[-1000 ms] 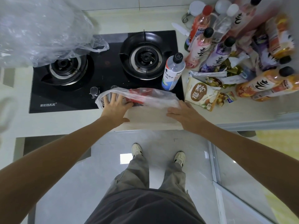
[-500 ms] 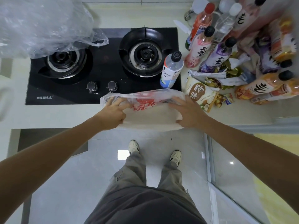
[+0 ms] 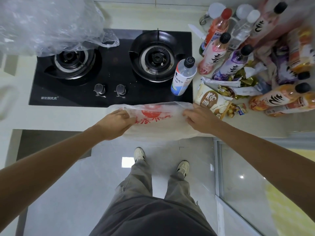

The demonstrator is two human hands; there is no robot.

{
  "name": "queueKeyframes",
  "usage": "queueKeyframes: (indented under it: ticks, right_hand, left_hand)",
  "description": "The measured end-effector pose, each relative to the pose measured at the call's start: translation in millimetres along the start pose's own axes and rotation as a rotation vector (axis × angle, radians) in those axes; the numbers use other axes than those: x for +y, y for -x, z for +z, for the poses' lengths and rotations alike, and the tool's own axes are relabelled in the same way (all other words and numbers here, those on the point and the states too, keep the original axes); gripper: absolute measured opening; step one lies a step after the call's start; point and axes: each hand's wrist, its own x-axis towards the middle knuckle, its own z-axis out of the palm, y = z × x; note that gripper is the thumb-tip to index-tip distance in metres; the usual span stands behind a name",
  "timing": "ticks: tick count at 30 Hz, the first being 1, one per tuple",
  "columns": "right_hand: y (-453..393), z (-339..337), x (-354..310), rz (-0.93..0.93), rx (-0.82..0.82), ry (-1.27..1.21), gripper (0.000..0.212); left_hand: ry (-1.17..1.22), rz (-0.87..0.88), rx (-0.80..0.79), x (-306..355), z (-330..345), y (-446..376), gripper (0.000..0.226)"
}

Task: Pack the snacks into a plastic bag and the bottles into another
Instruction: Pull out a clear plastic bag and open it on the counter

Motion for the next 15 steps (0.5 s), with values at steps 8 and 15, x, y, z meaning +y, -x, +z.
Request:
queueKeyframes:
  ticks: [8, 15]
  right_hand:
    - [-7.5, 5.9, -18.2, 0.145, -0.123, 0.085, 0.049]
    - [-5.6, 13.7, -17.7, 0.169, -0.166, 0.155, 0.088]
  left_hand:
    - [-0.216, -0.333, -0.160, 20.0, -2.4, -24.9, 0.023]
    - [-0.140, -0.469, -0.219, 21.8, -5.3, -37.4, 0.064]
